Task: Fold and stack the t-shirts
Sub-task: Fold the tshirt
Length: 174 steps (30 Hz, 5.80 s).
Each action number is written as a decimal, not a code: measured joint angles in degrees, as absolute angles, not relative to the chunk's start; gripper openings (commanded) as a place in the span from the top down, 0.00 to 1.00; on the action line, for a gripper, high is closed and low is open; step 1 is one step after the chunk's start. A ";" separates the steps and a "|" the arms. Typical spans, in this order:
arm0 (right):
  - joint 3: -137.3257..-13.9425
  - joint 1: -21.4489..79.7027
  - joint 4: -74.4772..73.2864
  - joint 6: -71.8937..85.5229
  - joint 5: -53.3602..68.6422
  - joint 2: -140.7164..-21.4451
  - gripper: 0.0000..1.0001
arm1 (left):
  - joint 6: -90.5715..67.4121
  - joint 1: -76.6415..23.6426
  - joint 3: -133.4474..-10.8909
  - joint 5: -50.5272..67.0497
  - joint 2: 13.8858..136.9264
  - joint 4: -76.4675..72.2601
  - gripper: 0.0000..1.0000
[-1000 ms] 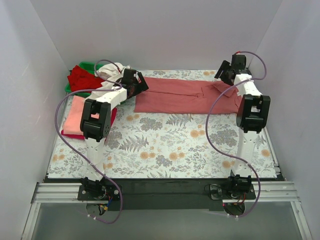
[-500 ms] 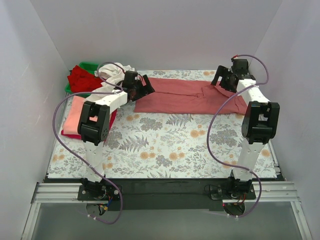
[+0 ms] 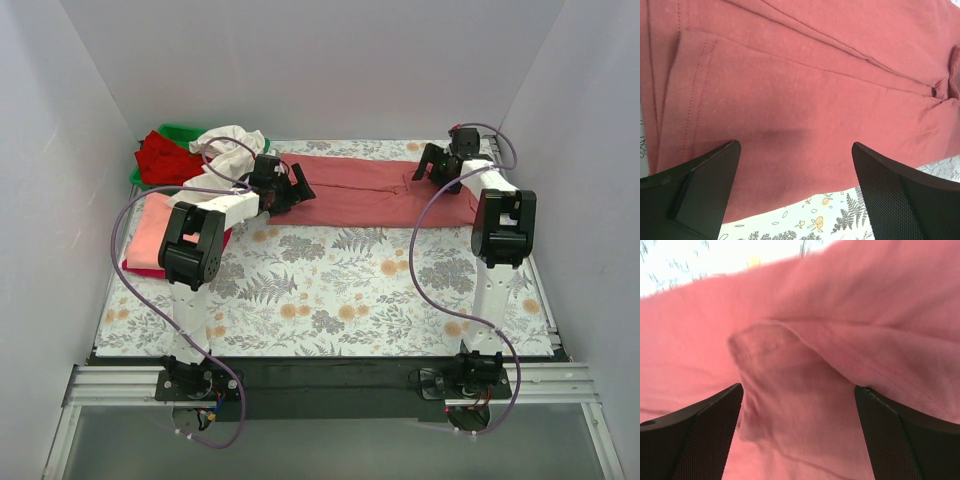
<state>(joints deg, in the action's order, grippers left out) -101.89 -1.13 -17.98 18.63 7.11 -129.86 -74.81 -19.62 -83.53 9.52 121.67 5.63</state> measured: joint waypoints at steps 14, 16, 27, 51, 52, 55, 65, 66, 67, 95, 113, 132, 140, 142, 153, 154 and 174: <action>-122.61 -3.44 -12.34 16.03 -1.65 -140.86 0.02 | -73.89 -19.44 -82.11 8.38 121.60 3.18 0.05; -122.13 -3.86 -11.73 15.59 -0.84 -140.20 0.02 | -73.38 -19.42 -82.13 8.78 121.51 3.20 0.05; -82.06 -2.83 -7.97 18.22 0.80 -108.51 0.02 | -68.14 -19.73 -89.65 10.15 121.78 8.73 0.05; -91.94 -3.16 -10.50 19.44 10.26 -124.95 0.02 | -67.94 -27.49 -75.35 10.92 115.74 7.18 0.04; -93.58 -3.20 -10.41 19.31 10.81 -126.17 0.02 | -68.55 -29.67 -71.92 10.98 113.23 6.96 0.04; -104.22 -2.63 -13.87 18.31 12.73 -132.70 0.02 | -72.64 -36.93 -62.89 12.36 106.37 6.22 0.04; -124.16 7.92 -19.53 16.21 12.64 -144.29 0.02 | -86.30 -49.93 -58.72 17.47 106.30 -2.26 0.04; -125.19 8.82 -19.40 16.32 12.78 -144.97 0.02 | -87.42 -50.50 -59.46 17.69 107.26 -3.27 0.04; -125.89 9.61 -19.29 16.40 12.91 -145.47 0.02 | -88.44 -51.03 -60.12 17.87 108.16 -4.25 0.04; -91.90 12.56 -15.88 16.51 5.21 -98.72 0.02 | -85.27 -59.33 -51.09 1.34 78.59 5.21 0.04; -30.55 12.88 -19.42 24.93 12.40 -57.49 0.07 | -96.44 -56.82 -31.18 -12.58 70.57 15.03 0.44; -23.59 14.37 -28.51 24.58 14.33 -54.39 0.43 | -98.21 -56.45 -31.55 -7.22 79.18 6.81 1.00; -23.70 19.03 -28.18 25.56 14.50 -57.89 0.99 | -98.43 -56.45 -30.94 -5.87 78.39 6.70 1.00; -23.68 20.29 -28.21 26.17 14.55 -58.00 0.99 | -98.54 -56.47 -30.04 -5.34 77.45 6.39 1.00; -21.67 27.62 -30.70 31.62 14.04 -48.73 0.99 | -101.03 -59.20 -25.32 -4.27 66.08 7.46 1.00; -21.80 27.68 -30.94 31.73 13.67 -48.40 0.99 | -100.99 -59.24 -25.36 -4.38 66.06 7.51 1.00; -48.18 26.09 -23.29 27.11 2.44 -68.82 0.99 | -88.05 -45.50 -52.47 -6.83 87.22 8.27 1.00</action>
<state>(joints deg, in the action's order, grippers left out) -48.18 26.09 -23.29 27.11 2.44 -68.82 -88.05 -45.50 -52.47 -6.83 87.22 8.27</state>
